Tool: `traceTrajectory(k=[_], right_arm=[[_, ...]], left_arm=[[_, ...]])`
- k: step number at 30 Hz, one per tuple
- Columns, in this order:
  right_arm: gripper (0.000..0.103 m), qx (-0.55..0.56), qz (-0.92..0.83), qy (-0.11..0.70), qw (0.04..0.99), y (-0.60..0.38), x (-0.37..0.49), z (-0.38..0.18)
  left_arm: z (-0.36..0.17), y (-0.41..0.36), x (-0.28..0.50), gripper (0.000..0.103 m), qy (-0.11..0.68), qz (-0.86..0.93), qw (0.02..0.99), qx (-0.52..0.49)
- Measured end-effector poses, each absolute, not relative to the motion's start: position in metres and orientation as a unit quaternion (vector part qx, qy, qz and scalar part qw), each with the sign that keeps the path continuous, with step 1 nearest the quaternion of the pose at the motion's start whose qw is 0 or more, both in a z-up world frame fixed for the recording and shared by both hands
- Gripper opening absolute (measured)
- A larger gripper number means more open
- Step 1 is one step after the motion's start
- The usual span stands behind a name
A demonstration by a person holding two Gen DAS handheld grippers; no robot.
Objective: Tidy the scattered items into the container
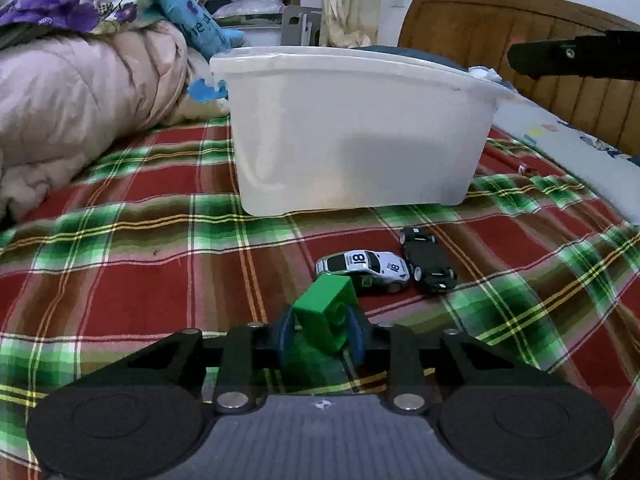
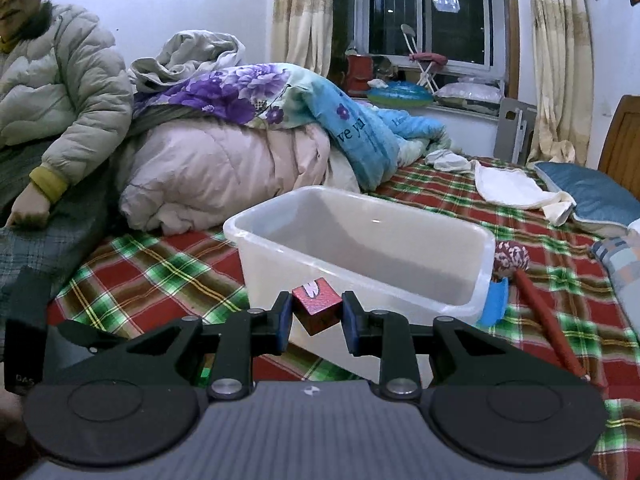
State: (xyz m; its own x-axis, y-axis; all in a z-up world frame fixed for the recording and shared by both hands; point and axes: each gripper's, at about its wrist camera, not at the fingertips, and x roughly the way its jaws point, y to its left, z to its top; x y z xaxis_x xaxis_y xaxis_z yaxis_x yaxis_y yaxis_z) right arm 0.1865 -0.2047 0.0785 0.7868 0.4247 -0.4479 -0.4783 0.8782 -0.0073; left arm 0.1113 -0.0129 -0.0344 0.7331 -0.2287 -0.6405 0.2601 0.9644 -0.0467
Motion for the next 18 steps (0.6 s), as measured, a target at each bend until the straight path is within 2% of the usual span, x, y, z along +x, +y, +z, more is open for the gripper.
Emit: traceTrajectory(k=[5, 8, 13, 14, 16, 18], right_arm=[[0.03, -0.058, 0.241, 0.224, 0.943, -0.2059, 0.1835, 0.0759], [0.03, -0.058, 0.242, 0.223, 0.943, -0.2068, 0.1811, 0.0767], [0.03, -0.058, 0.242, 0.226, 0.942, -0.2068, 0.1812, 0.0747], [0.03, -0.057, 0.242, 0.226, 0.942, -0.2063, 0.1813, 0.074], [0.03, -0.056, 0.244, 0.227, 0.941, -0.2053, 0.1807, 0.073], [0.03, -0.058, 0.245, 0.227, 0.941, -0.2036, 0.1798, 0.0724]], left_arm=[[-0.0374, -0.0132, 0.1163, 0.033, 0.351, -0.137, 0.926, 0.013], [-0.0388, -0.011, 0.1157, 0.041, 0.349, -0.145, 0.926, 0.007], [-0.0408, -0.0091, 0.1202, 0.041, 0.348, -0.149, 0.925, -0.004], [-0.0415, -0.0097, 0.1213, 0.04, 0.349, -0.15, 0.925, -0.004], [-0.0415, -0.011, 0.1216, 0.029, 0.347, -0.155, 0.925, -0.002], [-0.0395, -0.0121, 0.1203, 0.027, 0.344, -0.153, 0.927, 0.003]])
